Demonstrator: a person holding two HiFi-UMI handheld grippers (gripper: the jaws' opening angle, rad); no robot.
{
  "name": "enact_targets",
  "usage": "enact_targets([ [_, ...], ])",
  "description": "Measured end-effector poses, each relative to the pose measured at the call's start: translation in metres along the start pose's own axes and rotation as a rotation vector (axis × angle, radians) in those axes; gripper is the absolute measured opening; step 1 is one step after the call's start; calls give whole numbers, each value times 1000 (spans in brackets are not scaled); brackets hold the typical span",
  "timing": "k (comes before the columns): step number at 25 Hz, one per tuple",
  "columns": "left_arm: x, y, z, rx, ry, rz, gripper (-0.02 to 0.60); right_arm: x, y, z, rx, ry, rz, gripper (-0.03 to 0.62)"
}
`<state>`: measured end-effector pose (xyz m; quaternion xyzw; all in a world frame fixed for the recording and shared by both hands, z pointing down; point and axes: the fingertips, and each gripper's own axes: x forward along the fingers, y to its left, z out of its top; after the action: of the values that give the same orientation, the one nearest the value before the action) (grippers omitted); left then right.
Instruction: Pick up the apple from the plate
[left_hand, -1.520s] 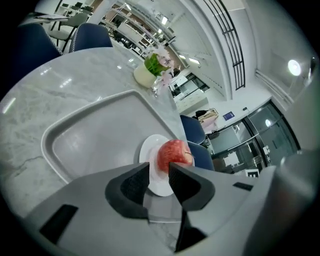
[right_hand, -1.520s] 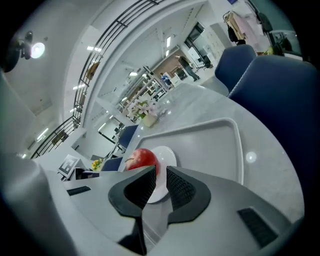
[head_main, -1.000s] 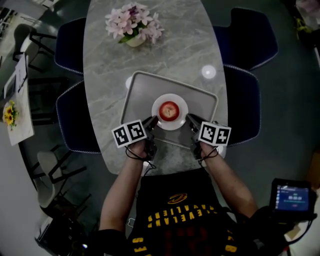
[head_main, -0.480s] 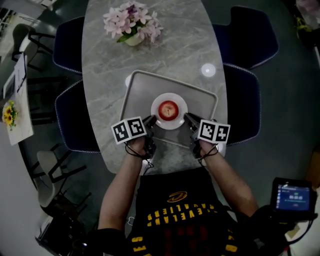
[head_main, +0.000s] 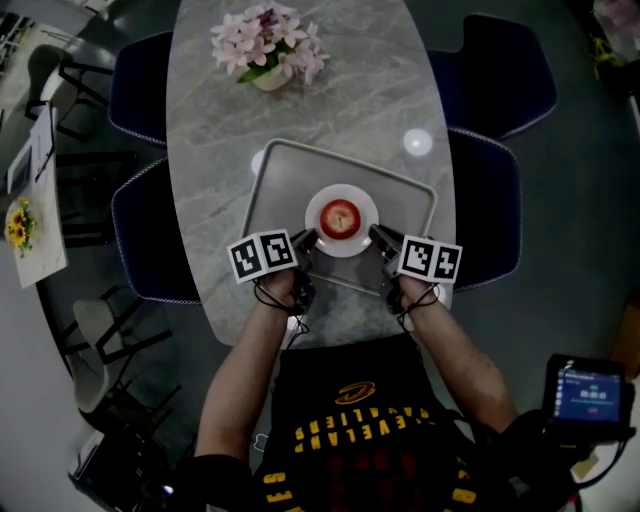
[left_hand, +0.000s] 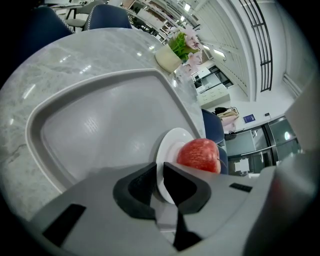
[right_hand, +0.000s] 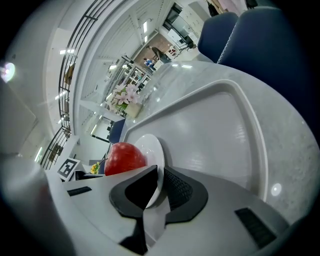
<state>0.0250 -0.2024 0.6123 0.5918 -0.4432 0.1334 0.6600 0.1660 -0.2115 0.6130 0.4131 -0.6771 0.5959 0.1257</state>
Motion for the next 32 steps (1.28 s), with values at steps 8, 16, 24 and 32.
enact_targets([
  [8,1,1,-1,-11,-1,-5,44,0,0,2,2,3,1,46],
  [16,-7,2,2,-25,-26,-18,44,3,9,5,-30,6,14,46],
  [24,-26,10,-2,-28,-60,-34,43,4,25,-7,-59,5,25,46],
  [32,-62,34,-17,-50,-100,-28,43,10,52,-35,-99,35,43,46],
])
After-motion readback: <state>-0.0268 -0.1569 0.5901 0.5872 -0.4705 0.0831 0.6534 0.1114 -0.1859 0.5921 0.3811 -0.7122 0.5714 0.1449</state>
